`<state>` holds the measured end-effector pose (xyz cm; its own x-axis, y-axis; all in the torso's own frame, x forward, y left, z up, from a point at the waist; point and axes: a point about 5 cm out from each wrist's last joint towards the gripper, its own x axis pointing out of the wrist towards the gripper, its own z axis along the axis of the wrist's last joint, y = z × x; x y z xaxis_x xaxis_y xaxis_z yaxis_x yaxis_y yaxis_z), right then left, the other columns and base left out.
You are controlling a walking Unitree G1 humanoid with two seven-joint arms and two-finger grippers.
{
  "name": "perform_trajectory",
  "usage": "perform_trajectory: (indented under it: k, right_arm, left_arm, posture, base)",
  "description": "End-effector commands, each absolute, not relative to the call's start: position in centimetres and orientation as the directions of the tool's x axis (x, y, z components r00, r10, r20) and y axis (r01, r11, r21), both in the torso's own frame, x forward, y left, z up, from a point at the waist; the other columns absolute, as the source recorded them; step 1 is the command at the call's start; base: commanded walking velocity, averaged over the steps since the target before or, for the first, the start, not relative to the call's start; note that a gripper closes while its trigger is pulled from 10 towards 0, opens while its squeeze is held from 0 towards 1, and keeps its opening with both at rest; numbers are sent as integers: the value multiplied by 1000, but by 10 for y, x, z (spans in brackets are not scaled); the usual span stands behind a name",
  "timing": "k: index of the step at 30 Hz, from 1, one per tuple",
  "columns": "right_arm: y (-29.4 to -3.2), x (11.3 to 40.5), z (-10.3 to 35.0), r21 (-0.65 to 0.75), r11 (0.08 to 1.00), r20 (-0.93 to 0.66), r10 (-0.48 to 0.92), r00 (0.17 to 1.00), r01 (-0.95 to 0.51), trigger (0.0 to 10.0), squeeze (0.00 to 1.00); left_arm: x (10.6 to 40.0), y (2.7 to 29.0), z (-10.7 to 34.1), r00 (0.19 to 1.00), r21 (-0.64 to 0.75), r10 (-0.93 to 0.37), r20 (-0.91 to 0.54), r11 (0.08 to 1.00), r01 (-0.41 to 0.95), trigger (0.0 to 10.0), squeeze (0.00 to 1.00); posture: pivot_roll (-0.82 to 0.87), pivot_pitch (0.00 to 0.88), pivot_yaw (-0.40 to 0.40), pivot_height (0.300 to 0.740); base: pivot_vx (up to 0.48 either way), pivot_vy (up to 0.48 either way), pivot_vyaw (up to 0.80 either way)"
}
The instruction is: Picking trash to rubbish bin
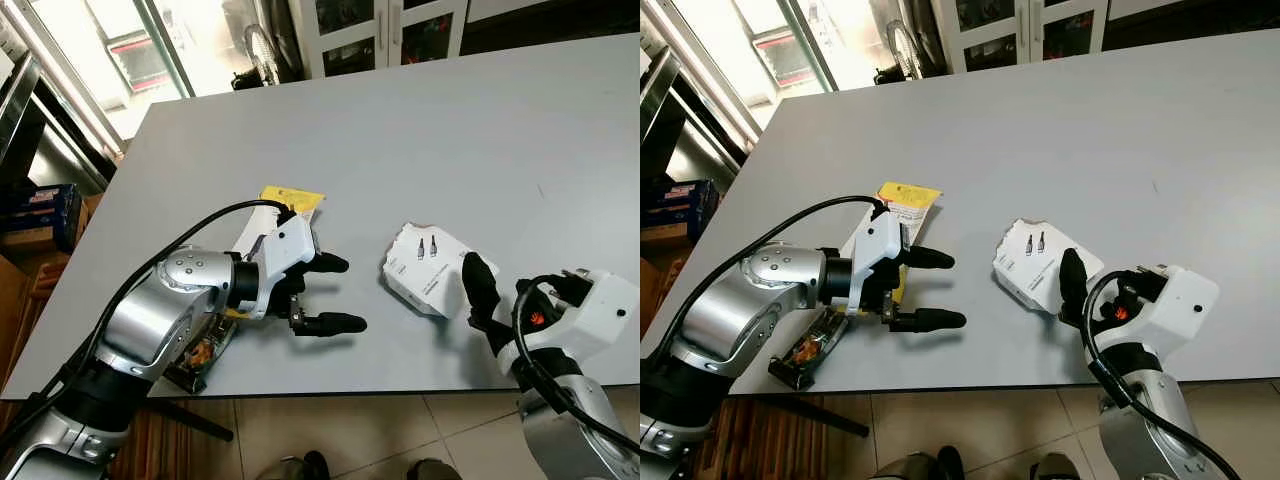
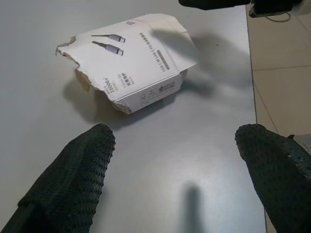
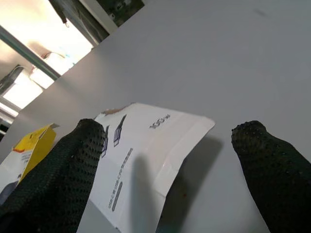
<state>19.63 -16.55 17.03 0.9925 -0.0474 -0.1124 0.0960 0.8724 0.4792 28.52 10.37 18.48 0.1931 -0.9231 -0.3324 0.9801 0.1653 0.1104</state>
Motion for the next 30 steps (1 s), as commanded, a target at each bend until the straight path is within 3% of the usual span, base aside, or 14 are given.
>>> perform_trajectory:
  k: [1, 15, 30]
  right_arm:
    - [-152, 194, 161, 606, 786, -151, -35, 988, 120, 10000, 0]
    - [-153, 197, 140, 639, 754, -213, -15, 977, 151, 10000, 0]
    - [-143, 217, 142, 651, 758, -154, 68, 986, 49, 10000, 0]
  left_arm:
    - [285, 108, 186, 190, 116, -919, -346, 159, 980, 10000, 0]
    - [283, 111, 185, 202, 118, -915, -349, 170, 978, 10000, 0]
    - [282, 115, 187, 231, 134, -907, -352, 196, 971, 10000, 0]
  posture:
    - [-128, 167, 201, 740]
    - [-104, 166, 197, 740]
    - [-65, 160, 181, 740]
  base:
    - [0, 0, 0]
    - [0, 0, 0]
    - [0, 0, 0]
